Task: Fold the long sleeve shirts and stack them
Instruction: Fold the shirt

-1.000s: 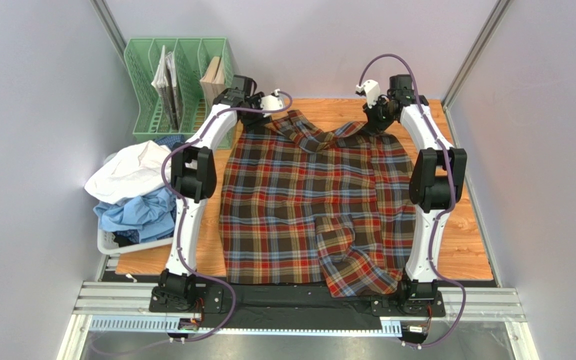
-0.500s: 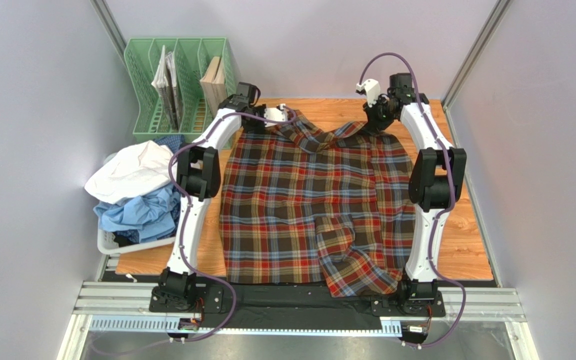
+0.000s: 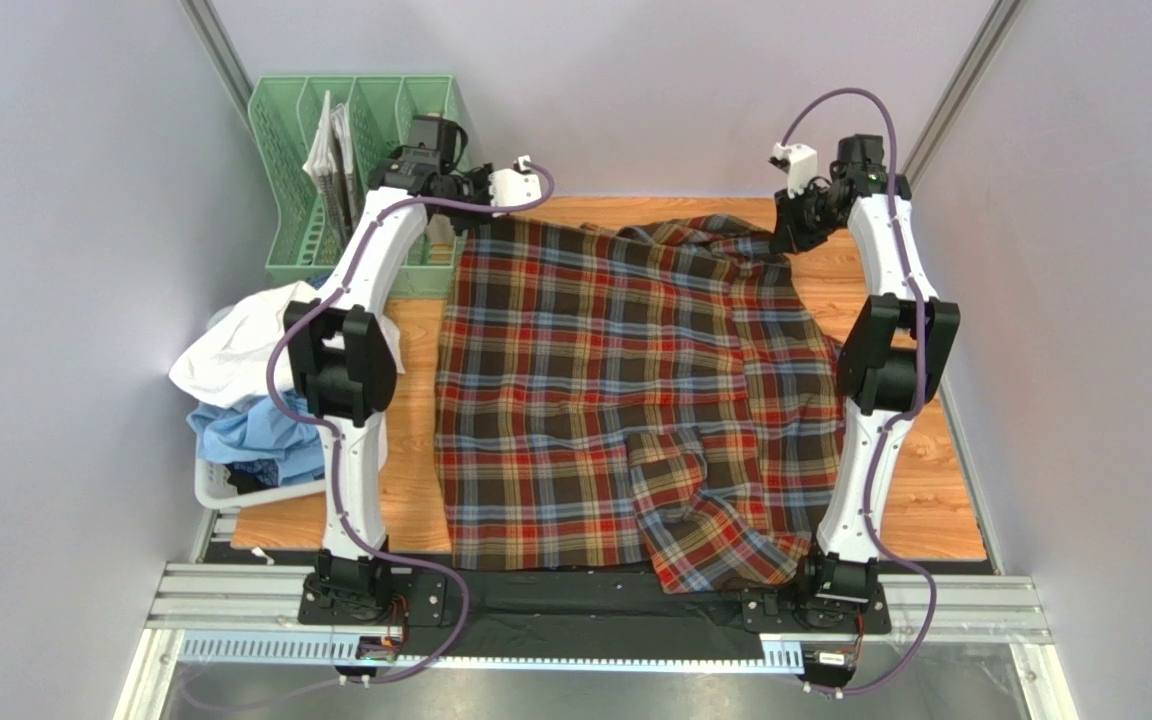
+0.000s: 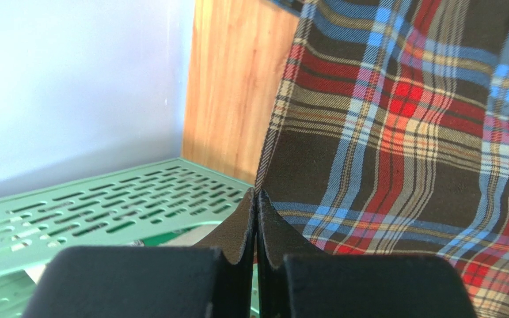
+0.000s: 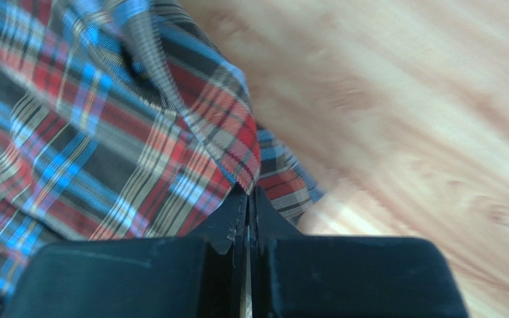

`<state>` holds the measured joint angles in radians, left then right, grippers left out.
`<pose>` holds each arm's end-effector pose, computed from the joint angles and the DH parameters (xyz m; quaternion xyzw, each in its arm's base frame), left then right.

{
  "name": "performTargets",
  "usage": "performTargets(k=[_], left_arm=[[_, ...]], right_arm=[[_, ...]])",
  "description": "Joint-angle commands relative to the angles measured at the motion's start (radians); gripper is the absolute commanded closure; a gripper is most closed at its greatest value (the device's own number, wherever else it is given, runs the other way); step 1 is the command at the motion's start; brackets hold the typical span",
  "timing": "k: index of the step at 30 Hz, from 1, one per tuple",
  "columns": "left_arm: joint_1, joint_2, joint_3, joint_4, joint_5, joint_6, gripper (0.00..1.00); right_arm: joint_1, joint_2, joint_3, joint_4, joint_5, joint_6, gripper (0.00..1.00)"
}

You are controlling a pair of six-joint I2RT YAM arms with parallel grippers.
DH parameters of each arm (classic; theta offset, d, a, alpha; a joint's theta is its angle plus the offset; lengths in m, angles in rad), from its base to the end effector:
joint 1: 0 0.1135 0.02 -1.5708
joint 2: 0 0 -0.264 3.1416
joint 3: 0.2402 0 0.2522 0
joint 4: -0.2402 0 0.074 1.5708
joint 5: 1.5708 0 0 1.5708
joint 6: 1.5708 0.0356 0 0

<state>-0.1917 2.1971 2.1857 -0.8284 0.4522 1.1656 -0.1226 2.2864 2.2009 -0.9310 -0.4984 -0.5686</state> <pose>0.4792 -0.1089 0.3057 0.6337 0.6582 -0.0220 0.4058 0.4961 -0.0440 0.2621 -0.2720 0.8941 0.1334 0.3298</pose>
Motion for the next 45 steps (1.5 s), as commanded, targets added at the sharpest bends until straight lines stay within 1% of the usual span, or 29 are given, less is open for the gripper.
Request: performTargets(k=[1, 3, 4, 5, 6, 9, 10, 14, 16, 19, 21, 22, 23, 25, 26, 27, 28, 29, 30, 31, 32, 33, 35, 36, 37, 39, 41, 43, 45], left_arm=[[0.021, -0.026, -0.026, -0.109, 0.095, 0.022, 1.00], [0.040, -0.036, -0.026, -0.104, 0.120, -0.009, 1.00], [0.046, -0.039, -0.023, -0.097, 0.128, -0.023, 1.00], [0.057, -0.040, -0.018, -0.092, 0.137, -0.032, 1.00], [0.060, -0.042, -0.021, -0.081, 0.137, -0.067, 1.00], [0.061, -0.053, -0.059, -0.031, 0.097, -0.089, 1.00], [0.063, -0.071, -0.076, 0.015, 0.086, -0.090, 1.00], [0.061, -0.134, -0.202, 0.083, 0.094, -0.057, 1.00], [0.060, -0.169, -0.233, 0.098, 0.112, -0.038, 1.00], [0.061, -0.207, -0.279, 0.114, 0.108, -0.020, 1.00], [0.063, -0.241, -0.332, 0.121, 0.129, 0.009, 1.00], [0.063, -0.287, -0.365, 0.191, 0.131, -0.001, 1.00], [0.063, -0.309, -0.433, 0.237, 0.125, -0.010, 1.00], [0.064, -0.344, -0.474, 0.325, 0.094, -0.014, 1.00], [0.070, -0.346, -0.486, 0.343, 0.077, -0.041, 1.00], [0.075, -0.338, -0.472, 0.325, 0.091, -0.028, 1.00], [0.075, -0.326, -0.460, 0.296, 0.070, -0.024, 1.00], [0.077, -0.330, -0.463, 0.325, 0.042, -0.070, 1.00], [0.084, -0.330, -0.457, 0.324, 0.078, -0.051, 1.00], [0.083, -0.315, -0.443, 0.222, 0.103, 0.001, 1.00], [0.071, -0.318, -0.451, 0.221, 0.048, 0.009, 1.00], [0.064, -0.324, -0.467, 0.253, 0.033, -0.021, 1.00], [0.067, -0.339, -0.478, 0.246, 0.069, -0.017, 1.00], [0.063, -0.342, -0.486, 0.250, 0.048, -0.036, 1.00], [0.064, -0.358, -0.501, 0.293, 0.036, -0.046, 1.00], [0.067, -0.367, -0.524, 0.285, 0.026, -0.024, 1.00], [0.069, -0.399, -0.573, 0.333, 0.017, -0.029, 1.00], [0.071, -0.422, -0.587, 0.302, 0.028, 0.008, 1.00], [0.071, -0.444, -0.615, 0.290, 0.046, 0.008, 1.00]], right_arm=[[0.003, 0.071, 0.115, -0.205, -0.092, -0.033, 1.00], [-0.014, 0.103, 0.189, -0.273, -0.139, -0.046, 1.00], [-0.038, 0.126, 0.259, -0.310, -0.158, -0.037, 1.00], [-0.052, 0.127, 0.272, -0.313, -0.185, -0.019, 1.00], [-0.077, 0.122, 0.272, -0.289, -0.239, 0.019, 1.00], [-0.098, 0.076, 0.226, -0.224, -0.291, 0.068, 1.00], [-0.098, 0.065, 0.217, -0.217, -0.301, 0.075, 1.00], [-0.097, 0.019, 0.204, -0.209, -0.409, 0.134, 1.00], [-0.097, 0.007, 0.203, -0.209, -0.440, 0.163, 1.00], [-0.095, -0.008, 0.192, -0.207, -0.453, 0.182, 1.00], [-0.100, -0.011, 0.191, -0.209, -0.460, 0.200, 1.00], [-0.104, -0.011, 0.192, -0.207, -0.462, 0.208, 1.00], [-0.109, -0.011, 0.191, -0.200, -0.473, 0.240, 1.00], [-0.132, -0.002, 0.195, -0.161, -0.480, 0.282, 1.00], [-0.141, 0.001, 0.197, -0.149, -0.491, 0.308, 1.00], [-0.155, 0.002, 0.197, -0.120, -0.494, 0.349, 1.00], [-0.161, 0.008, 0.194, -0.111, -0.499, 0.372, 1.00], [-0.164, 0.011, 0.192, -0.109, -0.511, 0.381, 1.00], [-0.166, 0.013, 0.186, -0.117, -0.517, 0.389, 1.00], [-0.166, 0.010, 0.175, -0.121, -0.520, 0.388, 1.00], [-0.166, -0.001, 0.143, -0.123, -0.532, 0.386, 1.00], [-0.166, -0.007, 0.129, -0.123, -0.539, 0.389, 1.00], [-0.166, -0.027, 0.097, -0.134, -0.545, 0.372, 1.00], [-0.167, -0.034, 0.085, -0.146, -0.542, 0.362, 1.00], [-0.169, -0.044, 0.074, -0.153, -0.543, 0.345, 1.00], [-0.173, -0.071, 0.042, -0.184, -0.546, 0.320, 1.00], [-0.176, -0.088, 0.026, -0.209, -0.540, 0.271, 1.00], [-0.181, -0.111, 0.010, -0.238, -0.539, 0.247, 1.00], [-0.180, -0.129, -0.006, -0.270, -0.528, 0.211, 1.00]])
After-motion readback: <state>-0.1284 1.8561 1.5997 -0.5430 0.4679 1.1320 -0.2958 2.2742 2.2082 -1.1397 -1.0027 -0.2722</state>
